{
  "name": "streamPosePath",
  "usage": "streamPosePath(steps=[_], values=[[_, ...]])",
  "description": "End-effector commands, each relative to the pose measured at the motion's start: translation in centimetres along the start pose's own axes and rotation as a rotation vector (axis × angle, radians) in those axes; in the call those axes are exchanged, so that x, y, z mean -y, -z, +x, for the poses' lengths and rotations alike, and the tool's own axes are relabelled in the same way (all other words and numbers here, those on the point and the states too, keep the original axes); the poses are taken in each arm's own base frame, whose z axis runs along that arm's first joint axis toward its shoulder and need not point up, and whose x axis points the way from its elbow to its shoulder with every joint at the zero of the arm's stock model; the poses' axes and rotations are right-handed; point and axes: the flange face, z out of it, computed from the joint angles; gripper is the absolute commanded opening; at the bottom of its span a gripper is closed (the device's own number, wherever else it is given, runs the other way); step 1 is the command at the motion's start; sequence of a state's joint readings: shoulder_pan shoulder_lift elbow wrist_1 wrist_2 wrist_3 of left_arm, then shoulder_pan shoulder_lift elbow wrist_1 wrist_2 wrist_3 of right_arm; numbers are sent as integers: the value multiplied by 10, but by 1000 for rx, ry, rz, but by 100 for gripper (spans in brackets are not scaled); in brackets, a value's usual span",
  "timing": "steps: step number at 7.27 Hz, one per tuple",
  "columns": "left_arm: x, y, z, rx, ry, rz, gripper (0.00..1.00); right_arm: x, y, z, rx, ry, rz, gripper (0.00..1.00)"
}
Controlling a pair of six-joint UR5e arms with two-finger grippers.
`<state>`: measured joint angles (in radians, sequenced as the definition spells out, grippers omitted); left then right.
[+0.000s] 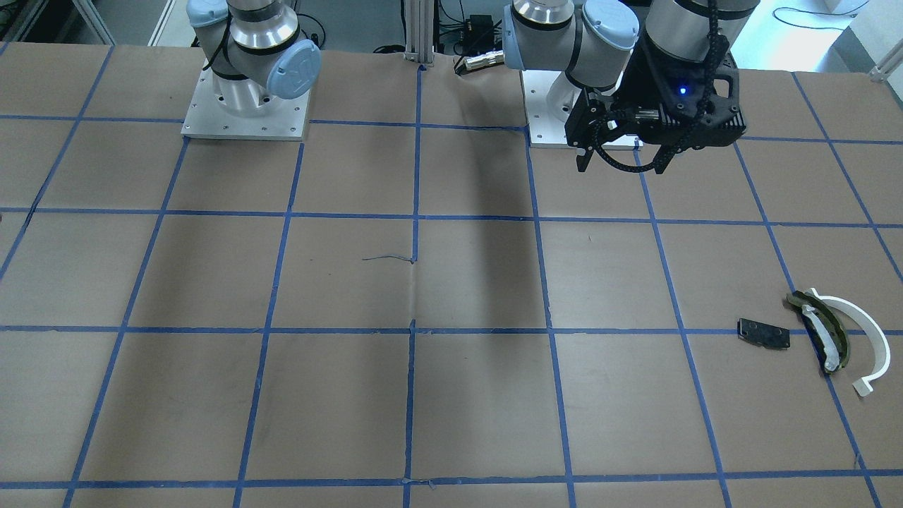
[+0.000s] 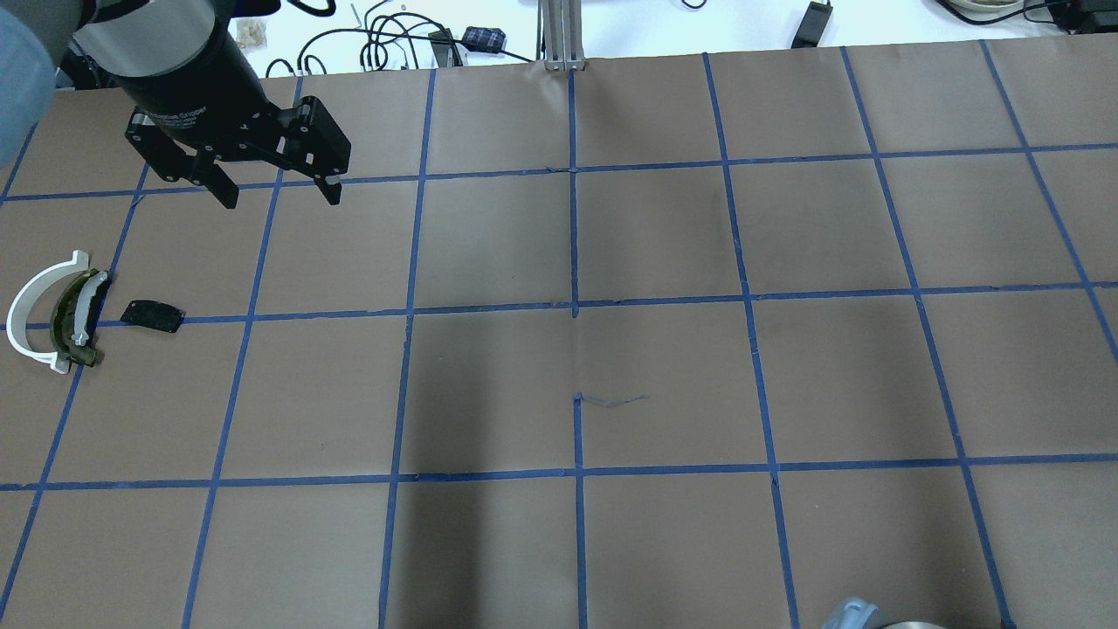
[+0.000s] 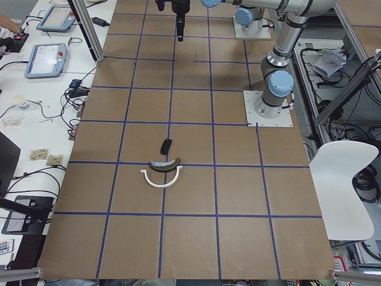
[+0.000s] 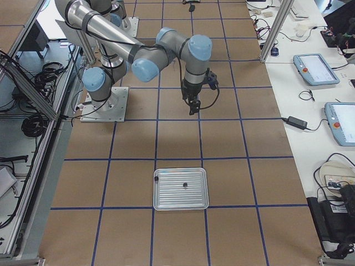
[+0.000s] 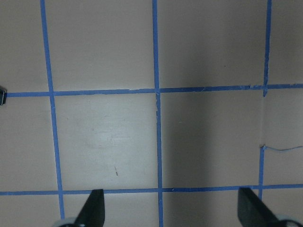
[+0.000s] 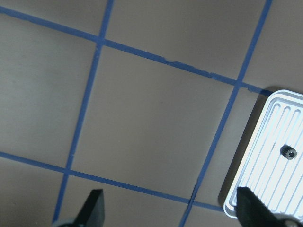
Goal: Place bearing gear from tray to pile
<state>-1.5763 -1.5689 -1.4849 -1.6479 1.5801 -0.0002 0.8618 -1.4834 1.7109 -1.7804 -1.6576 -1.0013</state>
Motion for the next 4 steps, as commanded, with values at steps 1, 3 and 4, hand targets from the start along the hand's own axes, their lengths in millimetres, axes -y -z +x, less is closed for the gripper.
streamPosePath(steps=[1, 3, 4], values=[[-2, 1, -1, 3, 2, 2, 100, -69, -102, 71, -16, -1, 17, 96], [-4, 2, 2, 6, -4, 5, 100, -112, -180, 117, -13, 3, 23, 89], [-4, 3, 2, 4, -7, 6, 100, -141, -199, 142, -13, -11, 59, 91]])
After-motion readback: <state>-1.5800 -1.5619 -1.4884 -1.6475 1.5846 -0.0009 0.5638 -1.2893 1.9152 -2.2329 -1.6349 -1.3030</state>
